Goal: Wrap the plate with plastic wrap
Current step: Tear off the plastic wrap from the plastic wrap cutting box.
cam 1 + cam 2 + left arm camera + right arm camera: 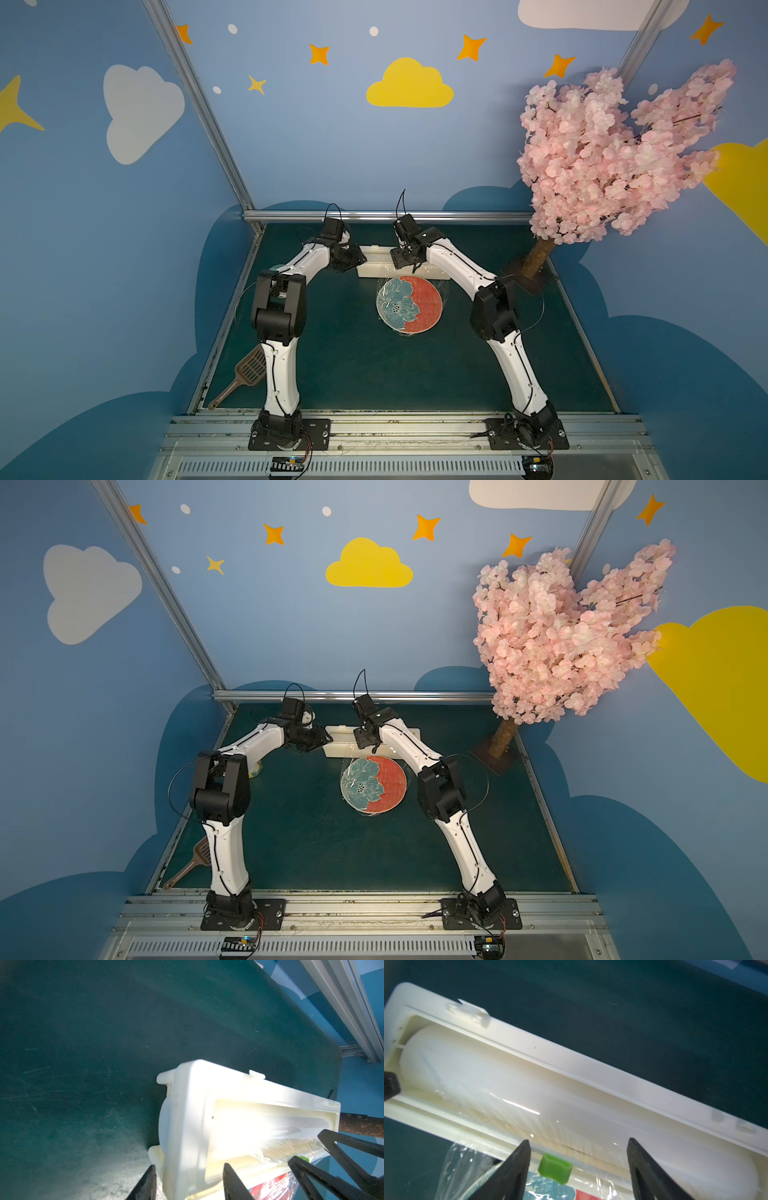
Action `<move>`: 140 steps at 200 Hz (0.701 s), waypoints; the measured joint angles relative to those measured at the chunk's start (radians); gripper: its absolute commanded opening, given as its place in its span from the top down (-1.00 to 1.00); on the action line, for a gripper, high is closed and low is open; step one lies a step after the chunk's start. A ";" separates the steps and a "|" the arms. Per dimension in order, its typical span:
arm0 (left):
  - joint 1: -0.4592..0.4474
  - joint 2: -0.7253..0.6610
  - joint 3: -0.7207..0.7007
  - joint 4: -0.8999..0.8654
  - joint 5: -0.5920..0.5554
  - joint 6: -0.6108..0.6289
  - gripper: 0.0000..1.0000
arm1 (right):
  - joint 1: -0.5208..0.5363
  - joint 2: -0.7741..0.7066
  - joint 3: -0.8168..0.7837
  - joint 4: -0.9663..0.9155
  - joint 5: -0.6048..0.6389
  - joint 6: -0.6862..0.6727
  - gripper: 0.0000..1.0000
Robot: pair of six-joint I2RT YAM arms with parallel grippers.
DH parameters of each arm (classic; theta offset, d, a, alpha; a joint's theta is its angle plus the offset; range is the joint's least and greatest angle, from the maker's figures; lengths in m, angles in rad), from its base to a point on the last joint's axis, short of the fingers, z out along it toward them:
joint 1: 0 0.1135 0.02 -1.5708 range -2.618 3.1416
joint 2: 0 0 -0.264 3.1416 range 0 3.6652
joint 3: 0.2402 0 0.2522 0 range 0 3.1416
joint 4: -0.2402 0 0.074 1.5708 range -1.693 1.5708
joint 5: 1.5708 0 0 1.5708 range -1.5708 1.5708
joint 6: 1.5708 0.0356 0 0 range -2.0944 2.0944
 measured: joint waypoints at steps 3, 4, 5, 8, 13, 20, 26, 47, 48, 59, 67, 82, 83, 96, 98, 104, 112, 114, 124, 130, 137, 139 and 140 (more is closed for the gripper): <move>0.000 0.000 0.002 -0.002 0.000 0.001 0.02 | 0.000 0.000 0.000 0.000 0.004 0.000 -0.46; 0.000 0.000 0.003 -0.002 0.000 0.001 0.03 | 0.000 0.000 0.000 0.000 0.006 0.000 -0.46; 0.000 0.001 0.003 -0.003 0.000 0.001 0.03 | 0.000 0.000 0.000 0.000 0.008 0.000 -0.46; 0.000 0.002 0.007 -0.007 -0.001 0.002 0.03 | 0.000 0.000 0.000 -0.001 0.011 0.000 -0.46; 0.000 0.005 0.011 -0.011 -0.002 0.003 0.04 | 0.000 0.000 0.000 -0.002 0.018 0.000 -0.46; 0.001 0.010 0.018 -0.016 -0.002 0.003 0.05 | 0.000 0.000 0.000 -0.002 0.027 0.001 -0.46; 0.001 0.016 0.024 -0.018 -0.002 0.003 0.07 | 0.000 0.000 0.000 -0.003 0.035 0.002 -0.46; 0.005 0.035 0.038 -0.014 0.001 0.003 0.16 | 0.003 0.000 0.000 -0.005 0.061 0.001 -0.46; 0.005 0.035 0.038 -0.014 0.002 0.003 0.16 | 0.003 0.000 0.000 -0.005 0.062 0.001 -0.46; 0.007 0.040 0.042 -0.013 0.002 0.003 0.20 | 0.004 0.000 -0.002 -0.005 0.073 0.000 -0.46; 0.009 0.042 0.043 -0.013 0.006 0.003 0.22 | 0.004 -0.001 -0.005 -0.004 0.080 -0.002 -0.47; 0.011 0.043 0.049 -0.019 0.009 0.005 0.26 | 0.003 -0.005 -0.014 0.002 0.091 -0.005 -0.46; 0.011 0.043 0.049 -0.019 0.009 0.005 0.27 | 0.003 -0.006 -0.014 0.002 0.092 -0.005 -0.46; 0.014 0.043 0.055 -0.028 0.009 0.006 0.28 | 0.001 -0.013 -0.029 0.008 0.099 -0.007 -0.47; 0.015 0.043 0.055 -0.029 0.009 0.006 0.29 | 0.000 -0.014 -0.031 0.008 0.101 -0.008 -0.47; 0.018 0.043 0.055 -0.031 0.014 0.006 0.30 | 0.000 -0.017 -0.035 0.010 0.104 -0.009 -0.47; 0.021 0.044 0.055 -0.031 0.023 0.005 0.32 | -0.003 -0.023 -0.045 0.012 0.109 -0.011 -0.47; 0.022 0.044 0.055 -0.030 0.026 0.006 0.33 | -0.003 -0.024 -0.048 0.013 0.111 -0.011 -0.47; 0.023 0.044 0.055 -0.030 0.031 0.006 0.34 | -0.008 -0.031 -0.061 0.015 0.116 -0.011 -0.47; 0.023 0.044 0.055 -0.031 0.034 0.006 0.36 | -0.012 -0.037 -0.070 0.016 0.119 -0.013 -0.47; 0.024 0.044 0.055 -0.032 0.037 0.006 0.38 | -0.016 -0.045 -0.084 0.018 0.123 -0.015 -0.47; 0.024 0.044 0.055 -0.033 0.039 0.006 0.38 | -0.018 -0.048 -0.088 0.018 0.124 -0.015 -0.47; 0.025 0.044 0.055 -0.033 0.039 0.007 0.38 | -0.019 -0.048 -0.089 0.018 0.124 -0.016 -0.47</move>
